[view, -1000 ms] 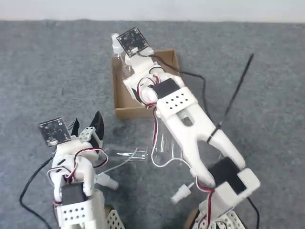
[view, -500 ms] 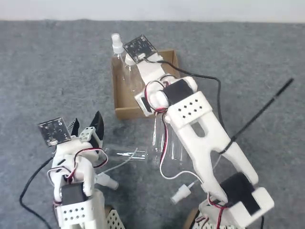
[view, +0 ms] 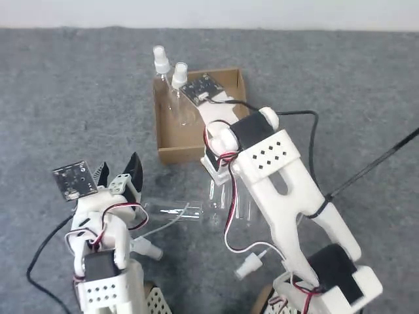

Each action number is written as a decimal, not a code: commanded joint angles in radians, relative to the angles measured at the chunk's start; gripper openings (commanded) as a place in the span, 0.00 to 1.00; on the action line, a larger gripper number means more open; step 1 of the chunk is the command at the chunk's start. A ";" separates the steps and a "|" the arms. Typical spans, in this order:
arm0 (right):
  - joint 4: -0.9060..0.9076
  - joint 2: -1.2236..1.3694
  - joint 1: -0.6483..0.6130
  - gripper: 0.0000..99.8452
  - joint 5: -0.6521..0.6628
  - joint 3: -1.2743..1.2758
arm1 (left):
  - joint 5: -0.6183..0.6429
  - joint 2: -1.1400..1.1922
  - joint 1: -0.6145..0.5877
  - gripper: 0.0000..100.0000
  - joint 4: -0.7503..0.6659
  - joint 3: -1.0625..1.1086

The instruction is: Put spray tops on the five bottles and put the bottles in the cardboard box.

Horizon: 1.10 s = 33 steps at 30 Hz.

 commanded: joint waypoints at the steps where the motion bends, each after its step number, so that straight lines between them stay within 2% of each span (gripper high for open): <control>1: 0.033 -0.070 0.022 0.26 -0.051 0.000 | 0.011 -0.021 -0.002 0.23 -0.005 -0.018; 8: 0.028 -0.061 0.094 0.26 -0.226 0.109 | 0.011 -0.021 -0.002 0.23 -0.005 -0.018; 15: -0.016 -0.071 0.094 0.26 -0.358 0.273 | 0.011 -0.021 -0.002 0.23 -0.005 -0.018; 27: -0.154 -0.062 0.094 0.26 -0.376 0.318 | 0.011 -0.021 -0.002 0.23 -0.005 -0.018; 33: -0.246 -0.061 0.084 0.26 -0.431 0.382 | 0.011 -0.021 -0.002 0.23 -0.005 -0.018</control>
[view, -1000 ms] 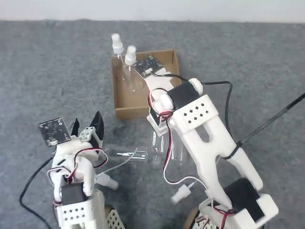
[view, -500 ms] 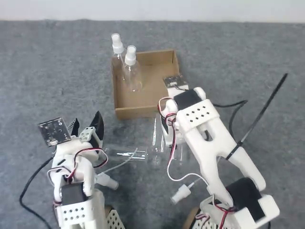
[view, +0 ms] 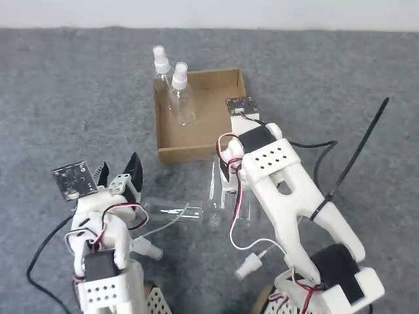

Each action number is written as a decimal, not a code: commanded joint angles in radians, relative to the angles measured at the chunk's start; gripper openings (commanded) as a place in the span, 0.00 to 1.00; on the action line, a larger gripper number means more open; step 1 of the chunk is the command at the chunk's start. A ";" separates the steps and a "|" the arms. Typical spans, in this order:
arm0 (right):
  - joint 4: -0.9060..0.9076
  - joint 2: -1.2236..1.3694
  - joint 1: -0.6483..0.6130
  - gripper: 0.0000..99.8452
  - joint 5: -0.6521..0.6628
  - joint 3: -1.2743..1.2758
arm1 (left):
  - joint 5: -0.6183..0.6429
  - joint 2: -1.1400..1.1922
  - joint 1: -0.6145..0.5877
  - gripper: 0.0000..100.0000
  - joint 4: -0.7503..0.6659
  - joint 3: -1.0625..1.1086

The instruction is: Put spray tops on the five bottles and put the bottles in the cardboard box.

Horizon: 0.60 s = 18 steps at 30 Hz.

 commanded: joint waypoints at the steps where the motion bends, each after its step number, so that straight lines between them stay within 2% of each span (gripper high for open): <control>1: -0.097 -0.061 -0.002 0.26 -0.034 0.061 | 0.011 -0.021 -0.002 0.23 -0.005 -0.018; 7: -0.252 -0.061 -0.025 0.26 -0.034 0.221 | 0.011 -0.021 -0.002 0.23 -0.005 -0.018; 12: -0.297 -0.061 -0.022 0.24 -0.031 0.298 | 0.011 -0.021 -0.002 0.23 -0.005 -0.018; 18: -0.292 -0.071 -0.021 0.04 -0.025 0.305 | 0.011 -0.021 -0.002 0.23 -0.005 -0.018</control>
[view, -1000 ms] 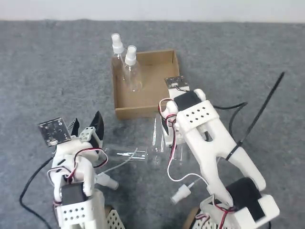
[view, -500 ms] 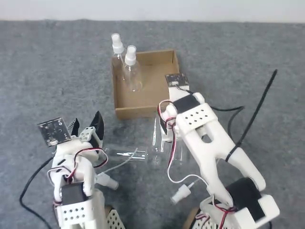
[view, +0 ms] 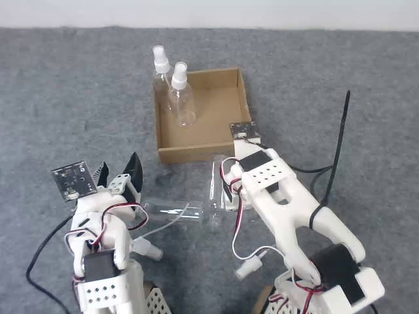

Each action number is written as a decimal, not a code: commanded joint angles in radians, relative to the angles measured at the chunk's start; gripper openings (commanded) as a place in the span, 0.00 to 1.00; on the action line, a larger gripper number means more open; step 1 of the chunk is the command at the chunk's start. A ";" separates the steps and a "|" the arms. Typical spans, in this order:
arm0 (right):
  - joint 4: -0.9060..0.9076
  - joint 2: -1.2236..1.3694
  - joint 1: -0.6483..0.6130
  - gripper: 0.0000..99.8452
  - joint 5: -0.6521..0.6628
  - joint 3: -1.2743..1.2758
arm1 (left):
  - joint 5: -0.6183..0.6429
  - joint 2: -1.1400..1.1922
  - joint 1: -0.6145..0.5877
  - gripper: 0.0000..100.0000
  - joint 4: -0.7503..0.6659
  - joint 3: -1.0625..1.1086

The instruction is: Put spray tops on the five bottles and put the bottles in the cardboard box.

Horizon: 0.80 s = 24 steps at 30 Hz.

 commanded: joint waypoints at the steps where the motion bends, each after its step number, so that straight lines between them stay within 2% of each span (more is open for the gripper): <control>1: -0.012 -0.071 -0.010 0.02 0.012 -0.012 | 0.011 -0.021 -0.002 0.23 -0.005 -0.018; 9: 0.039 -0.071 0.044 0.01 0.158 -0.020 | 0.011 -0.021 -0.002 0.23 -0.005 -0.018; 20: 0.186 -0.071 0.216 0.01 0.496 -0.025 | 0.011 -0.021 -0.002 0.23 -0.003 -0.018; 24: 0.189 -0.071 0.232 0.11 0.560 -0.025 | 0.011 -0.021 -0.002 0.23 -0.003 -0.018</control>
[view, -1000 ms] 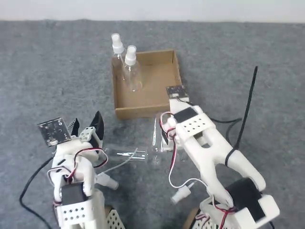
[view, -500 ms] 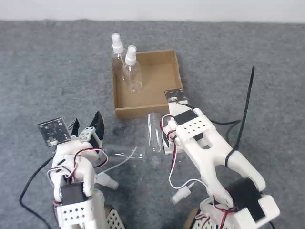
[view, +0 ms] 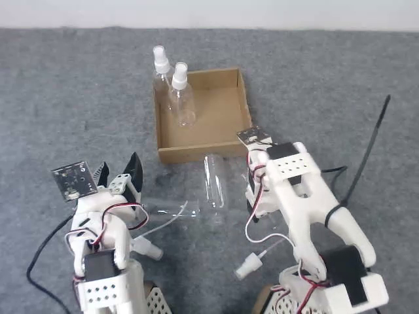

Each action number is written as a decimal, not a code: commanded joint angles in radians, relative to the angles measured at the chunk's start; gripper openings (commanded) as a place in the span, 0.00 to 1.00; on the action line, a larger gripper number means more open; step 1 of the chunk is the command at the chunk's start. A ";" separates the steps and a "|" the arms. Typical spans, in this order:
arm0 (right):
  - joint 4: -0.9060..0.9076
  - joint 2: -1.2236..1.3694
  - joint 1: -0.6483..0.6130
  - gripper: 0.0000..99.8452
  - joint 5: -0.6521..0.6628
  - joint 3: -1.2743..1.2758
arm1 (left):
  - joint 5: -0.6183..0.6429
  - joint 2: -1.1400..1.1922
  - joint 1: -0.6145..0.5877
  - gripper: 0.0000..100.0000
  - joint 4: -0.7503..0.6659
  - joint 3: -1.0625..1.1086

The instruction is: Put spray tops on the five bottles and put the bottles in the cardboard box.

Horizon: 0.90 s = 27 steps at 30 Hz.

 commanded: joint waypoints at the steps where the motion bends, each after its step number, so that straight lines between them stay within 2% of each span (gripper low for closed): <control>1: 0.022 -0.053 0.028 0.14 0.075 -0.023 | 0.011 -0.021 -0.002 0.23 -0.003 -0.018; 5: 0.022 -0.050 -0.004 0.21 0.075 -0.040 | 0.011 -0.021 -0.002 0.23 -0.003 -0.018; 16: -0.044 -0.036 -0.035 0.21 0.080 -0.121 | 0.011 -0.021 -0.002 0.23 -0.003 -0.018; 27: -0.147 0.097 -0.031 0.21 0.081 -0.127 | 0.011 -0.021 -0.002 0.23 -0.003 -0.018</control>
